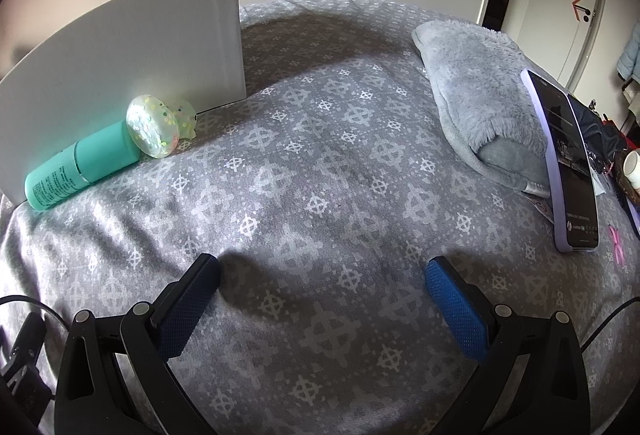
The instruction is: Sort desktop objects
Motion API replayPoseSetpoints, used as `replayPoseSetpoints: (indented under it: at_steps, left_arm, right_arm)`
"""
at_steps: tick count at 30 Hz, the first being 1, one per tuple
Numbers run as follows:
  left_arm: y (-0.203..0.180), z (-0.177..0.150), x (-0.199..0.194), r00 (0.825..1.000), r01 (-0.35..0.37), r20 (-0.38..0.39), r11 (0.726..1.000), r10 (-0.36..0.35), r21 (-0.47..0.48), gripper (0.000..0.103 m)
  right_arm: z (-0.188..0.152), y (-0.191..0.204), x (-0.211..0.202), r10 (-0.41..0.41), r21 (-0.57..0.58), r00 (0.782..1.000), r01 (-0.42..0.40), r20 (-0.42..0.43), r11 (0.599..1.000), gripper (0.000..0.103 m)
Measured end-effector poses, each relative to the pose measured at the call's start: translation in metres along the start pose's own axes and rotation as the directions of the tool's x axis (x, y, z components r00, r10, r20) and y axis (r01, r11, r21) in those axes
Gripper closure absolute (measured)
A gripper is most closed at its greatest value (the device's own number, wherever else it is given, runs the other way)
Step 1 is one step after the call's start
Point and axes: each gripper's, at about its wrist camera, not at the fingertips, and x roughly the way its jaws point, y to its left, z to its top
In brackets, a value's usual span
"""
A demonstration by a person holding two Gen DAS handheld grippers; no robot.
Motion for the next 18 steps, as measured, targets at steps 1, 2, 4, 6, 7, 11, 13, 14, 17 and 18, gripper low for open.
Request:
replayPoseSetpoints:
  at_steps: [1, 2, 4, 6, 7, 11, 13, 14, 17, 18]
  left_arm:
    - [0.000, 0.000, 0.000, 1.000, 0.000, 0.000, 1.000, 0.000, 0.000, 0.000]
    - [0.000, 0.000, 0.000, 1.000, 0.000, 0.000, 1.000, 0.000, 0.000, 0.000]
    - [0.000, 0.000, 0.000, 1.000, 0.001, 0.000, 1.000, -0.001, -0.001, 0.000]
    - [0.000, 0.001, 0.002, 1.000, 0.002, 0.000, 1.000, -0.002, -0.002, 0.000]
    - [0.000, 0.001, 0.002, 1.000, 0.003, -0.001, 1.000, -0.003, -0.002, 0.000]
    - [0.001, 0.000, 0.010, 1.000, 0.001, -0.003, 1.000, -0.001, -0.009, 0.000]
    - [0.000, 0.001, 0.012, 1.000, -0.008, -0.004, 1.000, 0.008, -0.002, 0.000]
    - [0.003, 0.002, 0.015, 1.000, -0.009, -0.002, 1.000, 0.009, -0.001, 0.000]
    - [0.004, 0.003, 0.015, 1.000, -0.003, -0.003, 1.000, 0.003, -0.006, 0.000]
    - [0.005, 0.004, 0.015, 1.000, -0.003, -0.003, 1.000, 0.003, -0.005, 0.000]
  right_arm:
    - [0.000, 0.000, 0.001, 0.014, -0.004, 1.000, -0.014, -0.003, 1.000, 0.000]
    - [0.000, 0.003, 0.000, 0.036, -0.014, 0.999, -0.036, -0.007, 0.999, 0.000]
    - [-0.003, 0.011, -0.003, 0.063, -0.043, 0.998, -0.064, -0.013, 0.997, 0.000]
    - [-0.007, 0.021, -0.006, 0.086, -0.088, 0.996, -0.087, -0.018, 0.992, 0.000]
    - [-0.009, 0.026, -0.008, 0.099, -0.100, 0.995, -0.102, -0.025, 0.990, 0.000]
    - [-0.022, 0.033, -0.017, 0.139, -0.103, 0.990, -0.141, -0.023, 0.985, 0.000]
    - [-0.025, 0.032, -0.017, 0.146, -0.092, 0.989, -0.145, -0.001, 0.985, 0.000]
    - [-0.025, 0.032, -0.015, 0.149, -0.090, 0.989, -0.148, 0.001, 0.985, 0.000]
    - [-0.027, 0.032, -0.014, 0.153, -0.086, 0.988, -0.151, 0.018, 0.985, 0.000]
    - [-0.028, 0.033, -0.018, 0.151, -0.087, 0.988, -0.149, 0.016, 0.985, 0.000]
